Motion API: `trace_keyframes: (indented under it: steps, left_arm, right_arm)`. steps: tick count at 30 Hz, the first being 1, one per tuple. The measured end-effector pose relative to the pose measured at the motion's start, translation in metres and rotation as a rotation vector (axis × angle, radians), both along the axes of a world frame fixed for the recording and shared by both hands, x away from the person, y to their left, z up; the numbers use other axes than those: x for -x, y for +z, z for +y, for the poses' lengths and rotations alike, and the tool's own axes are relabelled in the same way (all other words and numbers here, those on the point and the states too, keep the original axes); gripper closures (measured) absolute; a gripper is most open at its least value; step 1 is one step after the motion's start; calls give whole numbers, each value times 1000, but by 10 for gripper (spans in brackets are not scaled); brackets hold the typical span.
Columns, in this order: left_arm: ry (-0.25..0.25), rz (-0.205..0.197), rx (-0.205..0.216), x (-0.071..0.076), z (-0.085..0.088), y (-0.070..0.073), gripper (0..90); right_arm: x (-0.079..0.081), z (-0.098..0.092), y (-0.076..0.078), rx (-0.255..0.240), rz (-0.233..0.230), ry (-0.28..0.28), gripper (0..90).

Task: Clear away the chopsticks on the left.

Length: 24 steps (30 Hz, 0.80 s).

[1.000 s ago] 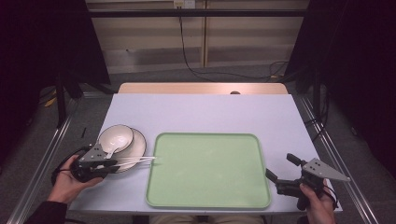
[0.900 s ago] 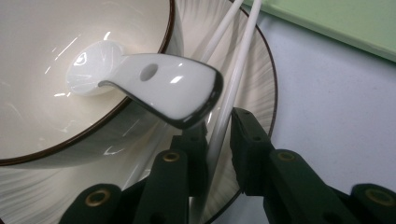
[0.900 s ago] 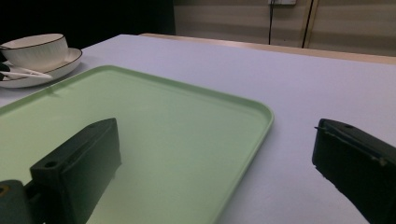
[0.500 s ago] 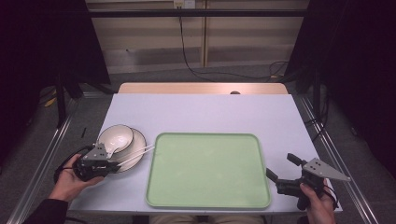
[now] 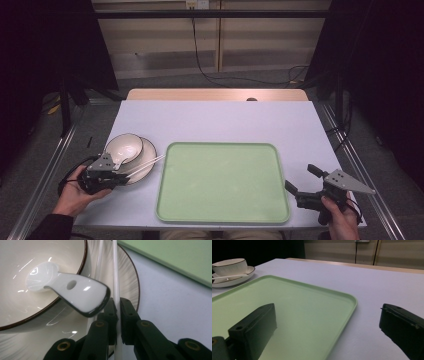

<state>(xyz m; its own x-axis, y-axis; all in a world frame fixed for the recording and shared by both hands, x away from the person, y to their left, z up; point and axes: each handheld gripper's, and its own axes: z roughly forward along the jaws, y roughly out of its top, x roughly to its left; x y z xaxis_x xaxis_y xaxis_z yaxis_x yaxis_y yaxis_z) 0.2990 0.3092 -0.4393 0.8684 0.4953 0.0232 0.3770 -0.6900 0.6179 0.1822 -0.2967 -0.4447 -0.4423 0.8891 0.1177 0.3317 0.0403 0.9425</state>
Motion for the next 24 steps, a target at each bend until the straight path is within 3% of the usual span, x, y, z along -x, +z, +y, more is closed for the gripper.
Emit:
trace_keyframes:
  steps: [7, 8, 14, 20, 24]
  left_arm:
    - [23, -6, 23, 3, -4, 3, 850]
    - [27, -9, 47, 5, -4, 3, 850]
    - [60, -15, 71, 10, -6, 7, 850]
    - [101, -30, 123, 19, -10, 13, 850]
    - [113, -30, 130, 23, -14, 11, 850]
  right_arm:
    - [0, 0, 0, -3, -4, -1, 8]
    - [0, 0, 0, -6, -3, -2, 8]
    - [0, 0, 1, -6, -5, -1, 8]
    - [0, 0, 1, -8, -6, 0, 8]
    - [0, 0, 1, -9, -7, 0, 8]
